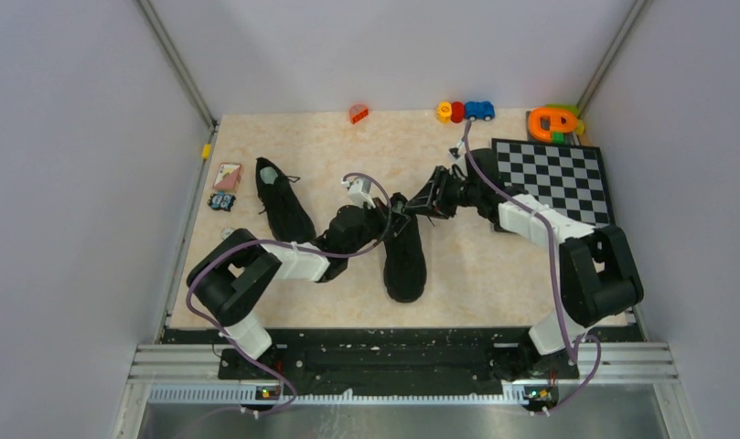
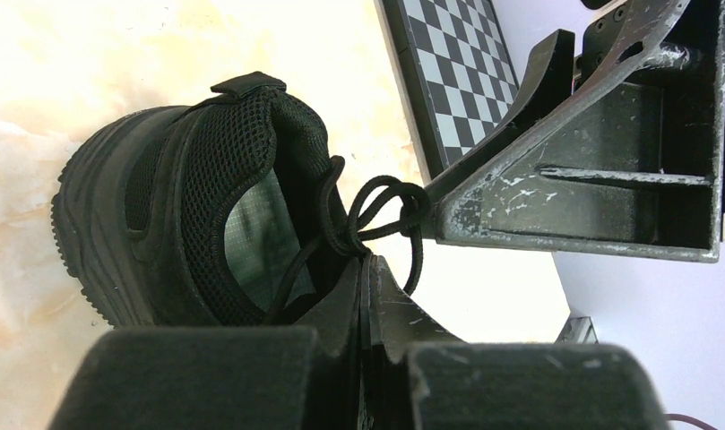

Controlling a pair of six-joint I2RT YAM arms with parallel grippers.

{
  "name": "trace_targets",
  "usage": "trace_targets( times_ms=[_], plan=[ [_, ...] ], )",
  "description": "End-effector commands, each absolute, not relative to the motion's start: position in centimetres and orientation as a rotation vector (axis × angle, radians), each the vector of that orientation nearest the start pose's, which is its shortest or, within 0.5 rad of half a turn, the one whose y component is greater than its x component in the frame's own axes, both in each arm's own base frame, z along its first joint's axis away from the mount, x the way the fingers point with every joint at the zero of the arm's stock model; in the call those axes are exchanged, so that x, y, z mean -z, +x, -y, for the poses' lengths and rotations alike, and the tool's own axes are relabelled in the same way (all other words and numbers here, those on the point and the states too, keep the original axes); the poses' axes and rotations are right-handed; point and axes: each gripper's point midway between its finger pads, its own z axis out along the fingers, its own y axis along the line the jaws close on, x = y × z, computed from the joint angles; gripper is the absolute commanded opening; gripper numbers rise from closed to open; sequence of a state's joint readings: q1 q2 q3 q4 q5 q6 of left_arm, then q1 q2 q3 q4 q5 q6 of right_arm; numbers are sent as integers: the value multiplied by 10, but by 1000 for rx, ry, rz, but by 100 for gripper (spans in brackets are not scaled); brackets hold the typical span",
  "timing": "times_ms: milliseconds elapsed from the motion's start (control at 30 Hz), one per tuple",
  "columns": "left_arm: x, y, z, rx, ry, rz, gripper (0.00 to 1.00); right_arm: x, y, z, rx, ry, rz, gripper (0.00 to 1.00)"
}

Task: Tie the shoes
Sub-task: Cross the shoelace with the shoelace.

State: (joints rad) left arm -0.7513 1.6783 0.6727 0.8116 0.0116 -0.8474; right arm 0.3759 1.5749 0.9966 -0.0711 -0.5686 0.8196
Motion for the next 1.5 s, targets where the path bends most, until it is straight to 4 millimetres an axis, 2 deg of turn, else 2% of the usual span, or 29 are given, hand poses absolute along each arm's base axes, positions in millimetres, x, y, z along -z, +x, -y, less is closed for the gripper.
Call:
trace_targets(
  times_ms=[0,267,500,667,800,1000,1200,1467],
  plan=[
    [-121,309,346,1162,-47,-1947,0,-179,335,-258,-1313,117,-2311,40],
    [-122,310,346,1166,-51,-1949,0,-176,329,-255,-1349,103,-2317,34],
    [-119,310,344,1158,-58,-1958,0,-181,333,-231,-1282,103,-2284,34],
    [-120,311,345,1159,-58,-1960,0,-174,334,-214,-1190,91,-2278,30],
    [-119,312,345,1155,-57,-1964,0,-163,331,-209,-1139,52,-2285,26],
    [-120,312,344,1149,-58,-1965,0,-141,330,-213,-1174,48,-2302,20],
    [-120,312,343,1144,-54,-1970,0,-137,339,-221,-1221,43,-2275,19],
    [-121,312,344,1143,-48,-1975,0,-131,341,-236,-1258,8,-2282,18]
  ],
)
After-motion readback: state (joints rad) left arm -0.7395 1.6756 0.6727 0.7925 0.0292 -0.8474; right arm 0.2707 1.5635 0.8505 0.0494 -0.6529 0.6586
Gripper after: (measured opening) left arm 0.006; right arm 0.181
